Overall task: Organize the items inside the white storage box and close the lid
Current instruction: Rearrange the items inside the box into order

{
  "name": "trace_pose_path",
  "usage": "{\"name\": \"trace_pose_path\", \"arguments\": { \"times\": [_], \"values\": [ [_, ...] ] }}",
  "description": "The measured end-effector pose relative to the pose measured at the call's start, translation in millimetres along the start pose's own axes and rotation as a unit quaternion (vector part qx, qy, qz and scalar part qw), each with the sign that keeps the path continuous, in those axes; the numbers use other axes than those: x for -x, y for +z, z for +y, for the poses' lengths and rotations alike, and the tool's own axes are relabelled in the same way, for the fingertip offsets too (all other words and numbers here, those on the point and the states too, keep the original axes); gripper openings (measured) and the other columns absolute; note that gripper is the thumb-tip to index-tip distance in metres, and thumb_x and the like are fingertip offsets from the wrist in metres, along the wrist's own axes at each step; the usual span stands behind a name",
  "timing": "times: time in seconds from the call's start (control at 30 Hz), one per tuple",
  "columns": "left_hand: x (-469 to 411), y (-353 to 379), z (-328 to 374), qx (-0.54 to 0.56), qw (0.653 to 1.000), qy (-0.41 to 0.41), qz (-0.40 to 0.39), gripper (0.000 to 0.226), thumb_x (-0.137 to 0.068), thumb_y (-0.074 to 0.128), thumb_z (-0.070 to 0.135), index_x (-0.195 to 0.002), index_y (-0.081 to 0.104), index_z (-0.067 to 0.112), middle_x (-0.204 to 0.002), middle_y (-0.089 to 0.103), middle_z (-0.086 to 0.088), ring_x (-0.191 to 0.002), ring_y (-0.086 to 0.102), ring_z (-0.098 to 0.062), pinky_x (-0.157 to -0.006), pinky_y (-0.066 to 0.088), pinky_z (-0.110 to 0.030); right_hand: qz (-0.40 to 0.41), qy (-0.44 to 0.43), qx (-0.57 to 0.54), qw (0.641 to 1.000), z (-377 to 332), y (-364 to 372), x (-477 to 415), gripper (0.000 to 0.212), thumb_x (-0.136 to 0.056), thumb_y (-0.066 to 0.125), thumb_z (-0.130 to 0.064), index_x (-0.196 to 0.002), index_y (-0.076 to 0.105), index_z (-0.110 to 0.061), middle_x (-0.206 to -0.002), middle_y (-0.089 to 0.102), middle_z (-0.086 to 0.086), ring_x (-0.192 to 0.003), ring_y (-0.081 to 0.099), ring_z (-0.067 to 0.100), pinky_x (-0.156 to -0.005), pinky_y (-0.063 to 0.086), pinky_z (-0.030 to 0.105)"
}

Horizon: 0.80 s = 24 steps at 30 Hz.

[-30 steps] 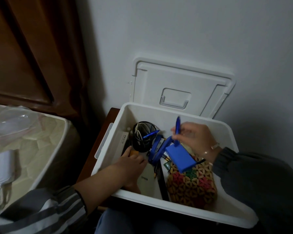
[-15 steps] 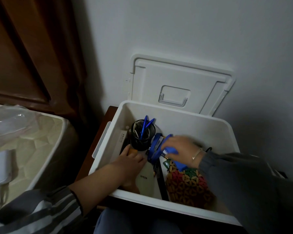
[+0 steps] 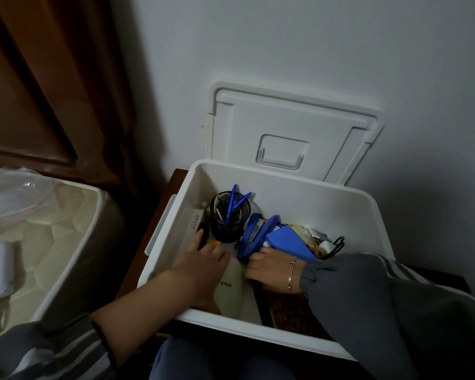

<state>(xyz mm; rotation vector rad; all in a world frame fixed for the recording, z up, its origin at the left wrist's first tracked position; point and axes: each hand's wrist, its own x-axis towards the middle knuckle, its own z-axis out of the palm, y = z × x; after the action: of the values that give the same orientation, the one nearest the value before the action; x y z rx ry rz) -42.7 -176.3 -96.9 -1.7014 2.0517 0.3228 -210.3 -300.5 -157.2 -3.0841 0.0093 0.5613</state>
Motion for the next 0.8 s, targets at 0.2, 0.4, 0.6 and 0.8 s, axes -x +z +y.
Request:
{"name": "trace_pose_path", "arguments": {
  "times": [0.2,0.4,0.6,0.8],
  "values": [
    [0.3,1.3,-1.9,0.011,1.000,0.000,0.007,0.110,-0.071,0.065,0.066,-0.150,0.013,0.009,-0.153,0.022,-0.011,-0.143,0.017,-0.028,-0.113,-0.011,-0.054,-0.044,-0.042,0.151,0.987,0.0,2.8,-14.8,0.018,-0.088,0.056,-0.018,-0.103,0.063,-0.024,-0.104,0.066,-0.008,-0.101,0.059,0.016,-0.090,0.046,0.027],
    [1.8,4.7,-3.8,0.009,1.000,0.004,0.023,0.110,-0.073,0.064,0.067,-0.150,0.012,0.008,-0.153,0.022,-0.011,-0.143,0.017,-0.027,-0.114,-0.007,-0.054,-0.073,-0.045,0.175,0.981,4.4,5.3,-22.2,0.025,-0.093,0.046,-0.010,-0.116,0.055,-0.014,-0.121,0.058,0.004,-0.116,0.048,0.025,-0.099,0.038,0.035],
    [-0.5,4.3,-4.6,0.010,0.999,0.031,0.033,0.110,-0.071,0.066,0.065,-0.149,0.016,0.006,-0.149,0.028,-0.011,-0.138,0.026,-0.028,-0.118,0.004,-0.045,-0.129,-0.088,0.178,0.972,10.9,-15.3,-8.1,0.014,-0.085,0.056,-0.005,-0.099,0.060,-0.010,-0.086,0.067,0.008,-0.085,0.062,0.027,-0.088,0.043,0.031],
    [-13.7,6.0,0.3,0.038,0.996,0.080,0.017,0.109,-0.070,0.070,0.063,-0.147,0.020,0.006,-0.145,0.033,-0.011,-0.130,0.036,-0.028,-0.112,0.023,-0.038,-0.071,-0.150,0.265,0.950,20.9,-21.6,10.7,0.015,-0.055,0.081,-0.030,-0.054,0.066,-0.028,-0.049,0.059,-0.010,-0.052,0.057,0.004,-0.059,0.049,0.014]
  ]
}}
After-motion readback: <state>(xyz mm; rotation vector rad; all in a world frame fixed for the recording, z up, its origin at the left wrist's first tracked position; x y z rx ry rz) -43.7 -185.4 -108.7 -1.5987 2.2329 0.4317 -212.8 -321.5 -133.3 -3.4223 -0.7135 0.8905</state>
